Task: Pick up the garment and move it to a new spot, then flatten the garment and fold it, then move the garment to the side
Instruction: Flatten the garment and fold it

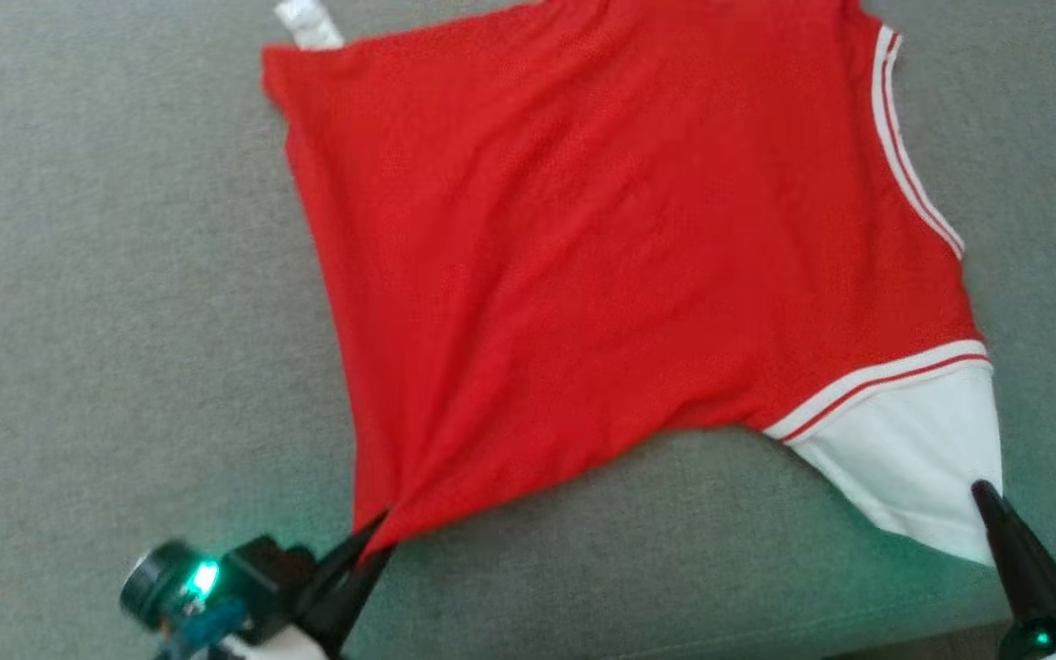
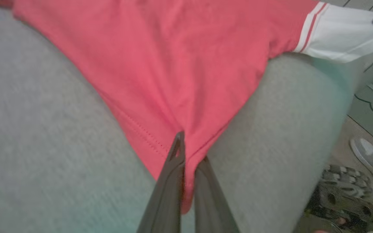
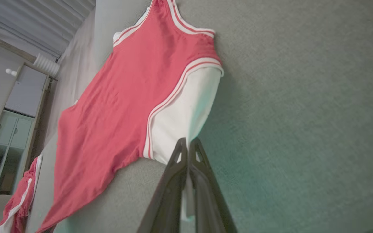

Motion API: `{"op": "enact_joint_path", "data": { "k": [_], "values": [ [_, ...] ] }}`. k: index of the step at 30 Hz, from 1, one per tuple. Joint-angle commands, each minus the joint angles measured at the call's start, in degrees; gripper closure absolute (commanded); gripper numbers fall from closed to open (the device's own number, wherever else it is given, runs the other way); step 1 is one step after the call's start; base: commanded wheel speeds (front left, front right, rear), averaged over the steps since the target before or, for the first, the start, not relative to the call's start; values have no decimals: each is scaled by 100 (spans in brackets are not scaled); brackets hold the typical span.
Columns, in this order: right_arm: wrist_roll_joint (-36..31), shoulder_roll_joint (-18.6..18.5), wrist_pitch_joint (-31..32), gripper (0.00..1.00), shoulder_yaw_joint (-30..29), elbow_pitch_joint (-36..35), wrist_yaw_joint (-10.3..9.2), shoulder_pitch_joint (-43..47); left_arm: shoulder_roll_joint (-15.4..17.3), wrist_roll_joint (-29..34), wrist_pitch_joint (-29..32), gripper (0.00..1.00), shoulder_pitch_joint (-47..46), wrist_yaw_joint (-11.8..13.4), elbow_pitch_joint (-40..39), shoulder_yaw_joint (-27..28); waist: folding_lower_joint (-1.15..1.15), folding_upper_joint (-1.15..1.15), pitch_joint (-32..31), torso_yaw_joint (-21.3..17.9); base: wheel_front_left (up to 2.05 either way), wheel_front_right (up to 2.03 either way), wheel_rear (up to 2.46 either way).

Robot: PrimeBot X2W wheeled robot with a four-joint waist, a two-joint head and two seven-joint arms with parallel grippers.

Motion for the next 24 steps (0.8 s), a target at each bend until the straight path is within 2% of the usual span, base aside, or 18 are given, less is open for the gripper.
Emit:
{"op": "enact_joint_path", "data": {
  "k": [1, 4, 8, 10, 11, 13, 19, 24],
  "values": [
    [-26, -67, 101, 100, 39, -301, 44, -160, 292, -128, 120, 100, -110, 63, -338, 256, 1, 0, 9, -52, 0, 0, 0],
    [111, -66, 526, 100, -16, -381, 44, -428, 457, -512, 412, 100, -166, -9, -646, 430, 1, 0, 21, -88, 0, 0, 0],
    [-4, -66, 1471, 100, -152, -381, 44, -1225, 550, -1235, 890, 100, -630, -212, -811, 775, 1, 0, 57, -122, 0, 0, 0],
    [-149, -66, 1950, 100, -341, -206, 44, -1733, 582, -1621, 1253, 100, -938, -367, -770, 864, 1, 0, 69, -109, 0, 0, 0],
    [-302, -66, 2420, 100, -475, 18, 44, -2249, 663, -1863, 1677, 100, -1286, -533, -631, 870, 1, 0, 100, -81, 0, 0, 0],
    [-434, -66, 2735, 100, -586, 238, 44, -2773, 617, -2157, 2007, 100, -1578, -641, -405, 870, 1, 0, 109, -43, 0, 0, 0],
    [-843, -66, 3141, 100, -763, 1069, 44, -4329, 411, -2506, 2500, 100, -2291, -752, 320, 874, 1, 0, 196, -24, 0, 0, 0],
    [-1322, -66, 3166, 100, -606, 1605, 44, -5125, 175, -2507, 2630, 100, -2698, -837, 837, 748, 1, 0, 260, 28, 0, 0, 0]
  ]
}}
